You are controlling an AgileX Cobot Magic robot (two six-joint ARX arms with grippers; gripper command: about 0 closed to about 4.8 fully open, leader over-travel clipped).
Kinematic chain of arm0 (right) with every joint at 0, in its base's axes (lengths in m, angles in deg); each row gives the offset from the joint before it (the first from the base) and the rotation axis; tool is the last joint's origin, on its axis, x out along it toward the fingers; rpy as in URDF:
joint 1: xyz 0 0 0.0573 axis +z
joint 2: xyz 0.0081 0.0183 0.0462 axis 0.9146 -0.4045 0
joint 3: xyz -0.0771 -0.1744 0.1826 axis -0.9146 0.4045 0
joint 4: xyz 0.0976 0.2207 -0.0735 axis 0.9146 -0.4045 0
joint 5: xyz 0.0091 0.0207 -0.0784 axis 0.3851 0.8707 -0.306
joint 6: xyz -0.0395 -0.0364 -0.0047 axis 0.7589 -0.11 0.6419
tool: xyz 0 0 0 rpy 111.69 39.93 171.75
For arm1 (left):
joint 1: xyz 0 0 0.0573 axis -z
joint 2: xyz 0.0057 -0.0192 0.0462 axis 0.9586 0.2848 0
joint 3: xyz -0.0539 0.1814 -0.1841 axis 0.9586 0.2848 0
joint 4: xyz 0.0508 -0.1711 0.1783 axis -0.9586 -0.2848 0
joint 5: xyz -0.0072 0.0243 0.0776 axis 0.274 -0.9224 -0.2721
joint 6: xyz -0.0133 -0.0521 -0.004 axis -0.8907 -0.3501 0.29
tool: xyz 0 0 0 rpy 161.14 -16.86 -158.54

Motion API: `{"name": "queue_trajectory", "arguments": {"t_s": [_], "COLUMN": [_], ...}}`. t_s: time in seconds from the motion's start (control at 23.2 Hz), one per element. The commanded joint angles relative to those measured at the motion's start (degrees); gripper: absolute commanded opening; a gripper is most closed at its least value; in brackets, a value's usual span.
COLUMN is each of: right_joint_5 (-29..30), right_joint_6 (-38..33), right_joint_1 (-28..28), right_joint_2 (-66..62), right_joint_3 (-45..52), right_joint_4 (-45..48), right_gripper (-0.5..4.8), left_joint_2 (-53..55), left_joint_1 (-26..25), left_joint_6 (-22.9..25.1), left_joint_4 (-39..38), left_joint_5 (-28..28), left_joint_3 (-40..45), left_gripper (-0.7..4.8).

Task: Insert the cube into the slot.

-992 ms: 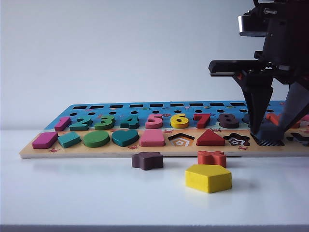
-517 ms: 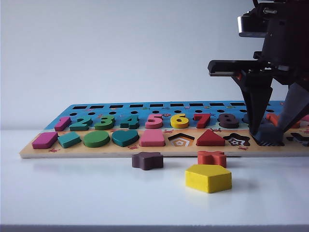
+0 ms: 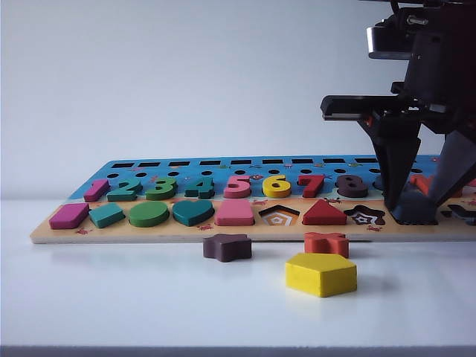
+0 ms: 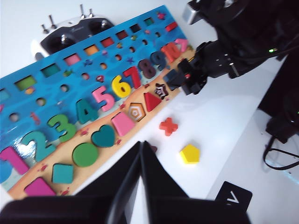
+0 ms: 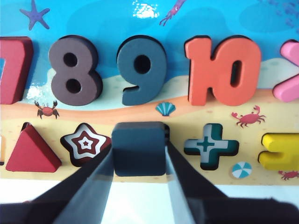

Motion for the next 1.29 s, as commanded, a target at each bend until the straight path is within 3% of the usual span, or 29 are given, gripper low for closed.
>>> {"name": "queue_trajectory", "arguments": {"t_s": [0.04,1.29], "right_joint_5": [0.0,0.0], "right_joint_6": [0.0,0.0], "right_joint_1": [0.1,0.0], "right_joint_2": [-0.2,0.0], "right_joint_3": [0.3,0.2], "right_joint_4": [-0.5,1.3], "right_gripper": [-0.02,-0.05], "left_joint_2": [0.5,3.8], "left_joint_1": [0.0,0.0], "left_joint_6": [0.2,0.2], "left_joint_4": [1.2,7.0], "left_joint_5": [1.7,2.1], "left_joint_3": [-0.1,4.4], "left_gripper": [0.1,0.1]}}
